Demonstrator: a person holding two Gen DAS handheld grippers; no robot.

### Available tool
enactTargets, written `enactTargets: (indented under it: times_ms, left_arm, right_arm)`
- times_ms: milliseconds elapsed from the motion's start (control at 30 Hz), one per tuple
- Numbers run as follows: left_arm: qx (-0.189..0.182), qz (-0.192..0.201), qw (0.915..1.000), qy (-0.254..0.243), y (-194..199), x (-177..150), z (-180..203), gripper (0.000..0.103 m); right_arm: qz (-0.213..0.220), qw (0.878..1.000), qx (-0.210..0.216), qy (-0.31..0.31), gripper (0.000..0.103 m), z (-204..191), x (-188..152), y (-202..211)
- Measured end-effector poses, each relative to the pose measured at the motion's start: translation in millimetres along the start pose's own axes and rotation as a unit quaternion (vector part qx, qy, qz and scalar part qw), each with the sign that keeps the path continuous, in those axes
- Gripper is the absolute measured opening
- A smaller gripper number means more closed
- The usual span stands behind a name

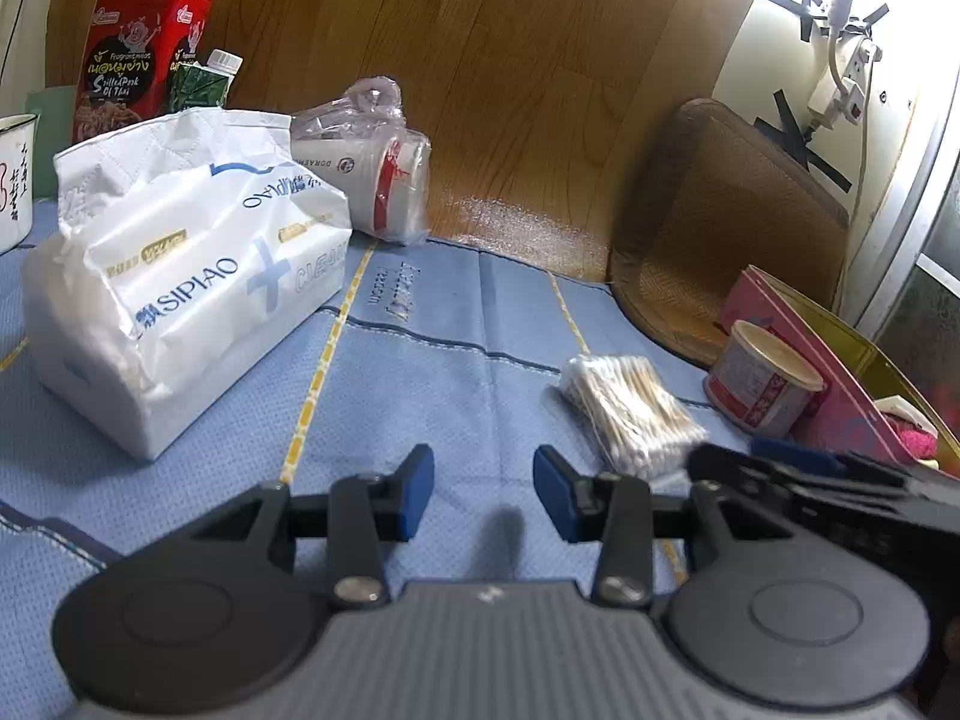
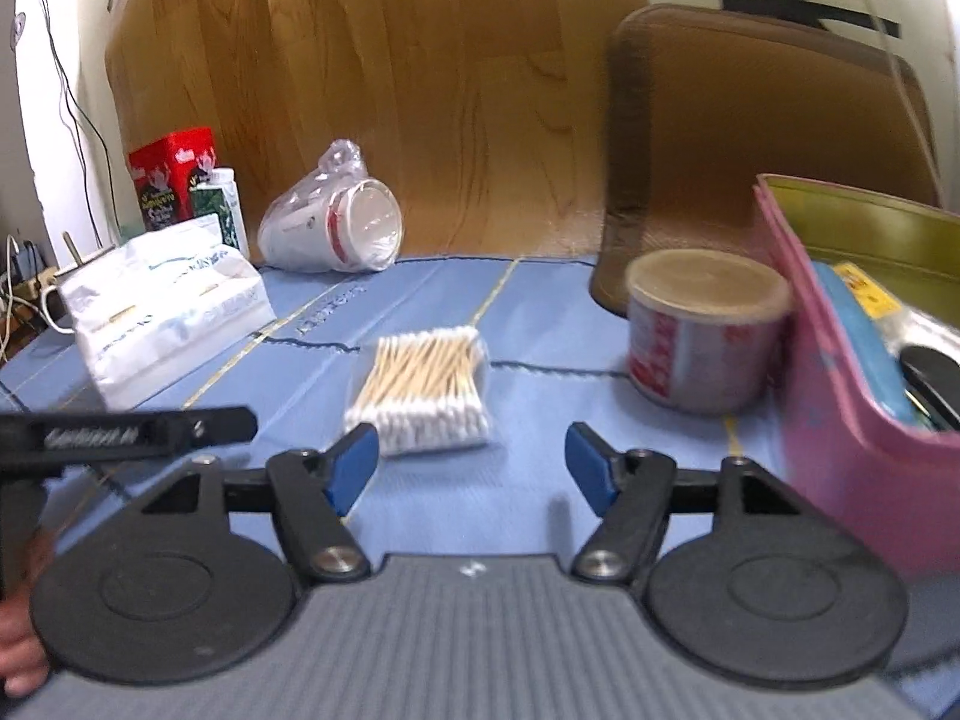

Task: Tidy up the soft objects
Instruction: 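Move the right gripper to the cotton swab pack and grasp it, then carry the cotton swab pack into the tin and open the right gripper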

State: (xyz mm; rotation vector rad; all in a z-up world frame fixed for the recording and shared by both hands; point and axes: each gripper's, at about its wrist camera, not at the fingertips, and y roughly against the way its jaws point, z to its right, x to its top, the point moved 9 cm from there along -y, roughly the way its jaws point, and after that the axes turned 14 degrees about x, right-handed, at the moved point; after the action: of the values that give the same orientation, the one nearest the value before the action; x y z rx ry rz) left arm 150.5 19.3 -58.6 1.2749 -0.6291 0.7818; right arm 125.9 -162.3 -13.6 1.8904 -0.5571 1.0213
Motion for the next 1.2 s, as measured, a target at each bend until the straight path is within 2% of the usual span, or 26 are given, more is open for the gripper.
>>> enactTargets:
  times_ms: [200,333,400,467,567,867,967,1033,1100,1200]
  left_arm:
    - [0.005,0.003,0.9999,-0.012,-0.2,-0.5,2.3,0.039]
    - [0.005,0.003,0.9999,-0.013,-0.3,-0.6,2.0,0.039]
    - [0.006,0.004,0.9999,-0.015,-0.2,-0.5,2.2,0.039]
    - [0.006,0.004,0.9998,-0.016,-0.2,-0.6,2.3,0.040]
    - [0.006,0.004,0.9998,-0.017,-0.6,-0.2,2.0,0.040]
    - [0.006,0.005,0.9995,-0.031,-1.2,0.3,4.4,0.046]
    - [0.012,0.006,0.9986,-0.051,-0.6,-1.2,11.4,0.053]
    - [0.018,0.006,0.9970,-0.075,0.1,-3.8,20.1,0.054]
    - [-0.001,-0.003,0.9967,-0.081,5.4,-9.9,35.8,0.056]
    - [-0.081,-0.034,0.9919,-0.092,20.8,-23.5,78.0,0.056]
  right_arm:
    - [-0.016,0.999,-0.001,0.030,0.071,-9.4,4.6,-26.3]
    - [-0.039,0.999,0.009,0.013,0.069,-5.8,2.5,-34.7]
    - [-0.034,0.999,0.005,0.008,0.057,-4.0,3.6,-33.1]
    - [-0.027,1.000,0.003,0.000,0.036,-0.5,3.6,-29.4]
    - [-0.019,1.000,0.007,-0.023,0.026,6.6,2.3,-22.6]
    - [-0.011,1.000,0.010,-0.027,0.024,10.2,-21.7,24.4]
    - [-0.008,0.999,0.014,-0.028,0.024,12.5,-36.8,53.4]
    - [-0.001,0.999,0.011,-0.034,0.024,16.0,-46.9,74.5]
    - [0.006,0.999,0.008,-0.050,0.024,21.2,-58.4,93.8]
    - [0.020,0.998,0.002,-0.062,0.023,25.7,-73.4,117.6]
